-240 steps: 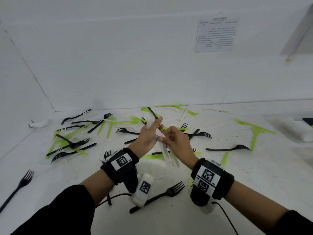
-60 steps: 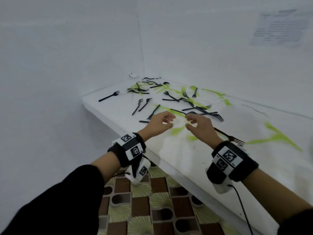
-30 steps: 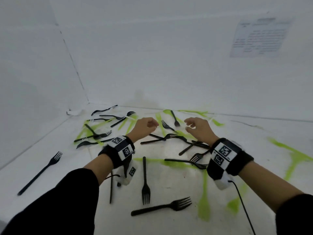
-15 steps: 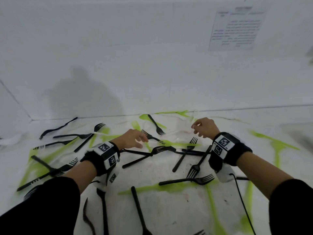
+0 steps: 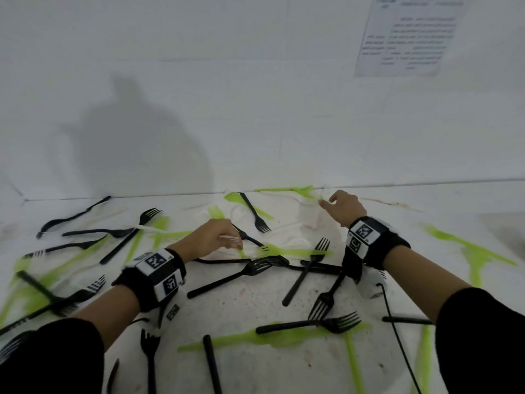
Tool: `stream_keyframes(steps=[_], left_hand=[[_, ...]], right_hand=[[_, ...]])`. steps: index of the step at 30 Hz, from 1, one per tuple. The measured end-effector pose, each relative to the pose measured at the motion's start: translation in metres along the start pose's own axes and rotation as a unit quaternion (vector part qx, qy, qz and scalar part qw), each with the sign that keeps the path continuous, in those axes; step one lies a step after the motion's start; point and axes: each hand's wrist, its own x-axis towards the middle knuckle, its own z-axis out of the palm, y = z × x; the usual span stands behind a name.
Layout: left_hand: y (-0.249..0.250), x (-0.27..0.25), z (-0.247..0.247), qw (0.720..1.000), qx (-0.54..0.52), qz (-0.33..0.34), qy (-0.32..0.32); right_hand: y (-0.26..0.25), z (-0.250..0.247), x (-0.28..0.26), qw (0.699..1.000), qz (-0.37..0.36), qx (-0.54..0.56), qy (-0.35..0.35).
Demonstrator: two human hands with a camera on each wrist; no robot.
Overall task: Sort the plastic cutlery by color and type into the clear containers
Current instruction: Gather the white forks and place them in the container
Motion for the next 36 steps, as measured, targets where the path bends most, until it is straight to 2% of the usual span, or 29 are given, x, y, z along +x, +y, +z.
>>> stream_keyframes(steps=[4,8,10,12,14,17,20,23,25,28,31,34,36], left_hand=[[0.018,0.007,-0.014,0.993,-0.077,-0.015,0.088],[0.032,0.022,-0.027,0.979,-0.091,0.024,0.183],[0.027,0.034,-0.03,0.973,-0.081,-0.007,0.217],[0.017,0.046,-0.029,0.969,-0.039,-0.073,0.234],[0.006,0.057,-0.023,0.964,0.001,-0.139,0.225],[-0.008,0.07,-0.009,0.962,0.055,-0.217,0.154],[-0.02,0.082,0.0,0.96,0.101,-0.242,0.095],[-0.022,0.087,0.002,0.959,0.108,-0.252,0.07],[-0.021,0.087,0.0,0.962,0.095,-0.248,0.061],[-0.015,0.08,-0.004,0.966,0.064,-0.237,0.082],[-0.005,0.074,-0.015,0.97,0.014,-0.203,0.134],[0.005,0.076,-0.036,0.96,-0.086,-0.189,0.188],[0.007,0.081,-0.05,0.958,-0.078,-0.173,0.217]], right_hand=[[-0.006,0.005,0.022,0.999,0.024,-0.028,-0.03],[-0.003,0.014,0.035,0.998,0.017,-0.018,-0.05],[0.0,0.013,0.039,0.997,0.024,0.025,-0.062],[0.0,0.006,0.035,0.995,0.026,0.056,-0.081],[-0.001,-0.004,0.03,0.993,0.016,0.082,-0.087],[-0.002,-0.018,0.026,0.981,-0.001,0.184,-0.06],[-0.003,-0.035,0.029,0.95,0.005,0.31,-0.032],[-0.004,-0.047,0.03,0.933,0.006,0.358,-0.01],[-0.003,-0.047,0.032,0.943,0.003,0.333,-0.01],[0.0,-0.037,0.034,0.964,-0.02,0.264,-0.014],[-0.002,-0.016,0.035,0.982,-0.069,0.166,-0.052],[-0.006,-0.001,0.038,0.989,-0.097,0.077,-0.082],[-0.007,0.002,0.041,0.99,-0.107,0.017,-0.089]])
